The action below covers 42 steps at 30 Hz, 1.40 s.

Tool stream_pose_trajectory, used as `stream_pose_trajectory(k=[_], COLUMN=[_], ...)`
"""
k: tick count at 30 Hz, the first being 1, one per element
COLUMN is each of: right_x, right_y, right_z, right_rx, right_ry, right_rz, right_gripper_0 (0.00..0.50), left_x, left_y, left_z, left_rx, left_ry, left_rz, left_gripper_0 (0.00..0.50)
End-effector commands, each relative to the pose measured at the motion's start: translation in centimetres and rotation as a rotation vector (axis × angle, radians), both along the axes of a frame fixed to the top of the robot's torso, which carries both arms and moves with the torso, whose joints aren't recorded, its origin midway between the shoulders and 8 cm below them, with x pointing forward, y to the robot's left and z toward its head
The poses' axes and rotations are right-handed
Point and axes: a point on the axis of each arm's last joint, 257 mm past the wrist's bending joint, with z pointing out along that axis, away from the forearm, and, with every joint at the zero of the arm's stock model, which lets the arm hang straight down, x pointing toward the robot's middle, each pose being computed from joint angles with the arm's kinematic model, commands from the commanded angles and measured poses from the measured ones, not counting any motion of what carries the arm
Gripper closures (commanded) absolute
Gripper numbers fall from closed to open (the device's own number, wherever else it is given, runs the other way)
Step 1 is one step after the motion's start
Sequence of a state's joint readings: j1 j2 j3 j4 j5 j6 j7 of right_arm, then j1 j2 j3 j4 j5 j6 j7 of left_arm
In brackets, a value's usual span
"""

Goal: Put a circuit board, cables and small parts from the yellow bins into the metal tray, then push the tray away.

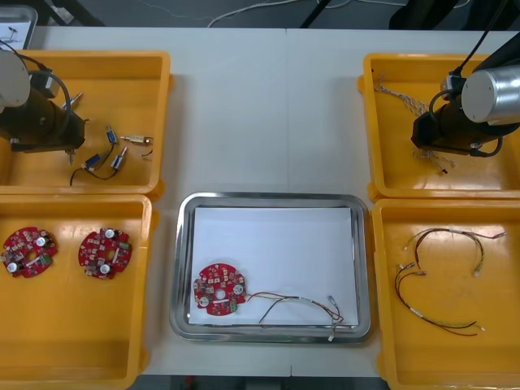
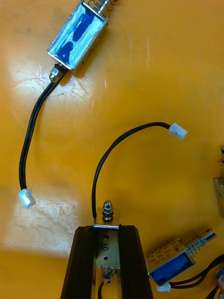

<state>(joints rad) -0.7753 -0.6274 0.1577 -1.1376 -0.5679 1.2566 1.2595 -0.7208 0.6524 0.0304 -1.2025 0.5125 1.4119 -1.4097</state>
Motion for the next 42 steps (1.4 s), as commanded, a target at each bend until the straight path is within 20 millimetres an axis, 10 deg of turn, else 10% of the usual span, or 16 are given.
stream_pose_trajectory(k=[1,20,42], right_x=[0.4,-1.4,-6.4], right_y=[0.0,-0.2,1.0], right_z=[1.0,9.5,13.8], right_rx=[-0.058,-0.17,-0.298], right_ry=[-0.015,-0.038,0.028], right_rz=[0.072,0.295,0.52], right_gripper_0=[0.5,0.5,0.5], left_x=[0.8,-4.5,-11.1], left_y=[0.5,-2.1,-13.4], left_z=[4.7,9.2,7.7], left_rx=[0.053,0.036,-0.092], left_ry=[-0.045,0.046,0.033], left_rz=[-0.064,-0.079,-0.066], left_gripper_0=[0.5,0.5,0.5])
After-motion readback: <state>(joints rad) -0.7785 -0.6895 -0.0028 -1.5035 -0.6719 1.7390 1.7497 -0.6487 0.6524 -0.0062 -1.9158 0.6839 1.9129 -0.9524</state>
